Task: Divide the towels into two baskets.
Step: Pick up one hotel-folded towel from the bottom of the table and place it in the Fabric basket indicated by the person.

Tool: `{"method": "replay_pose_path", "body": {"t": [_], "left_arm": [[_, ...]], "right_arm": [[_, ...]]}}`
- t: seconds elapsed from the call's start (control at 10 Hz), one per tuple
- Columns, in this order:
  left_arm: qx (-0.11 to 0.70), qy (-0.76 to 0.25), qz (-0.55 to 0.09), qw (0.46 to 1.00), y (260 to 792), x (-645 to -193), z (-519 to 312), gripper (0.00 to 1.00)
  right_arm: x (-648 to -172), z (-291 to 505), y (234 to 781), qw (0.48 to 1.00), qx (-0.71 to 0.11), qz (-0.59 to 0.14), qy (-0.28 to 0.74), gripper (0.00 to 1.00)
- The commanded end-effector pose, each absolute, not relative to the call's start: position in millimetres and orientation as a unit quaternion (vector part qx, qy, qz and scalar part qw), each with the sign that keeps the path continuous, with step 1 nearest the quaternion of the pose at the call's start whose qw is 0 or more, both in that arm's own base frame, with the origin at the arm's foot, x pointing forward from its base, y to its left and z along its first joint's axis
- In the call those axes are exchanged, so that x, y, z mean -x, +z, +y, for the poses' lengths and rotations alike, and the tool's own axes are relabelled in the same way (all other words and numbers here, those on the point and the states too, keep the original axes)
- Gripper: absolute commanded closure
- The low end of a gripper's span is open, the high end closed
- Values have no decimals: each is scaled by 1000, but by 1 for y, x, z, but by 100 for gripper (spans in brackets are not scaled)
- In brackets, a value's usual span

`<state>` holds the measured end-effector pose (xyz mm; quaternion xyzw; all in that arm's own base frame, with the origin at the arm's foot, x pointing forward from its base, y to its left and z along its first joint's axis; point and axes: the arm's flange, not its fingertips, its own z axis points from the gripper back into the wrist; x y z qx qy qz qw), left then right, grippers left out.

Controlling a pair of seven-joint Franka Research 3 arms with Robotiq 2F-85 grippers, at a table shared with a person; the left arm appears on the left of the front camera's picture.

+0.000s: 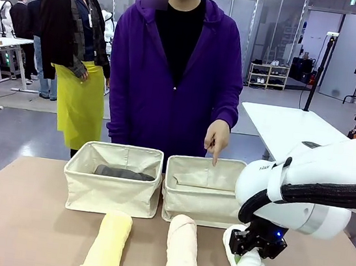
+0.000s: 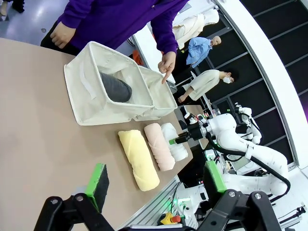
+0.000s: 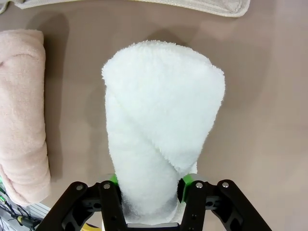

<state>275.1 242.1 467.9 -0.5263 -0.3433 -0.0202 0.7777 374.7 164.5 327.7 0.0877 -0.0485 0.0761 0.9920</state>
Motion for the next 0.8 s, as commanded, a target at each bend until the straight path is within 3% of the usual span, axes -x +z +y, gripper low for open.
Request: {"method": "replay_pose_path", "body": {"t": [0.0, 0.2, 0.3, 0.5, 0.7], "left_arm": [[532, -19, -341, 775, 471, -272, 243, 0], [532, -19, -341, 775, 471, -272, 243, 0], [532, -19, -341, 775, 471, -272, 243, 0], [532, -19, -341, 775, 471, -272, 243, 0], [532, -19, -341, 775, 471, -272, 243, 0]], "right_arm": [[-375, 164, 326, 993, -84, -46, 75, 76], [-375, 164, 326, 993, -84, -46, 75, 76], [-375, 164, 328, 992, -87, -49, 76, 62], [-346, 175, 385, 956, -47, -98, 273, 63], [-341, 192, 429, 915, 9, -108, 389, 63]]}}
